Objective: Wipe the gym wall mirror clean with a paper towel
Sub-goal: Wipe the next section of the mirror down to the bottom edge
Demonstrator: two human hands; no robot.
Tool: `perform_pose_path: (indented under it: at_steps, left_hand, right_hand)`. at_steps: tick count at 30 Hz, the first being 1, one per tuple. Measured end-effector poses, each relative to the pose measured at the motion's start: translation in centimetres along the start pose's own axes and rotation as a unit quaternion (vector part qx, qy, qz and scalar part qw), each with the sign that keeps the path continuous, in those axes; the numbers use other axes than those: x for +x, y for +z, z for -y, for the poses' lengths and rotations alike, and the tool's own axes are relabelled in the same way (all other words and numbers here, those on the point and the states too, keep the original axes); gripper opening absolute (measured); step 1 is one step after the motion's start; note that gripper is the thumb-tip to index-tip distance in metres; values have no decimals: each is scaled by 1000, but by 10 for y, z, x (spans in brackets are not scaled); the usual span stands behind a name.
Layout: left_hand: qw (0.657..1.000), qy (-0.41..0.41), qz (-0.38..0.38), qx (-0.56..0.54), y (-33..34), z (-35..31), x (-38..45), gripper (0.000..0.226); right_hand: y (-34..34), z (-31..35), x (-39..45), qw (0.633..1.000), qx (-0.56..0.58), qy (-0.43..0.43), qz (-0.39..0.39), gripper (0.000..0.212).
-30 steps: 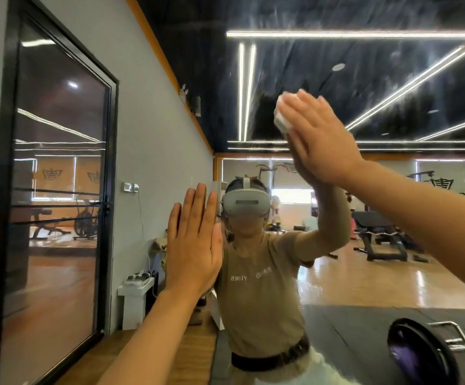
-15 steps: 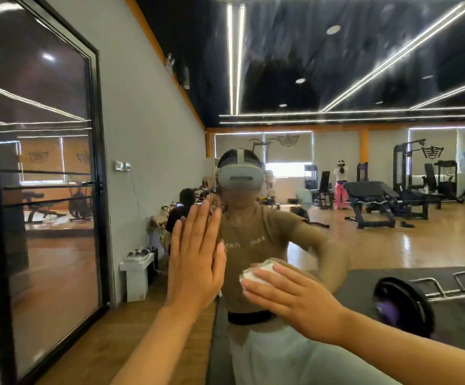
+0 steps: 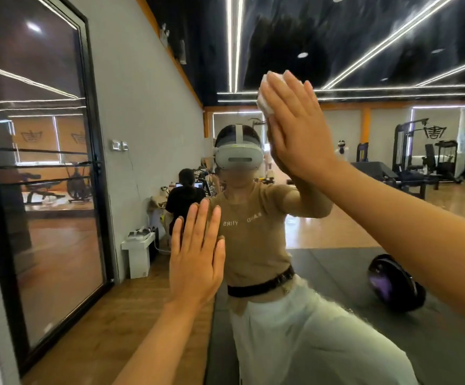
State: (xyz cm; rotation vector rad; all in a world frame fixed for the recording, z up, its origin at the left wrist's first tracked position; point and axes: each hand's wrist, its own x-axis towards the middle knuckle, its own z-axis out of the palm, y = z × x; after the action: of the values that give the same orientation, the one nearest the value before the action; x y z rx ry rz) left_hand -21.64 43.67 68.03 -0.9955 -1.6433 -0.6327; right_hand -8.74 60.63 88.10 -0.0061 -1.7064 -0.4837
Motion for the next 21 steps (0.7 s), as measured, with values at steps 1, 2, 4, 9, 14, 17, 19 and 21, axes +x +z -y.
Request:
perform_pose_path:
  at_steps: [1,2,4,9,14,17,19,21]
  left_hand:
    - [1000,0,-1,-2,0,0,0,59]
    - [1000,-1,-1,-6,0,0,0,58]
    - [1000,-5,0,-18,0,0,-1,57]
    - [1000,-2,1,-22,3,4,-2,56]
    - [1000,0,-5,-5,3,3,-2,56]
    - [1000,4,-5,-10,3,3,-3,56]
    - [1000,10,-6,-12,2,4,-4,57]
    - [1000,11,-9,-5,0,4,-2,58]
  right_hand:
    - [4,8,-4,1000,6,16,-16,49]
    - [9,17,-14,999,15,20,-22,49]
    - [18,39,-53,999,31,-24,0,48]
    - [20,79,-194,962,35,-222,154,50]
    - [16,65,-244,917,-21,-341,205,60]
    - [16,52,-218,917,-10,-350,192,56]
    - [9,40,-183,942,3,-294,163,51]
    - [-3,18,-138,972,-1,-202,119,52]
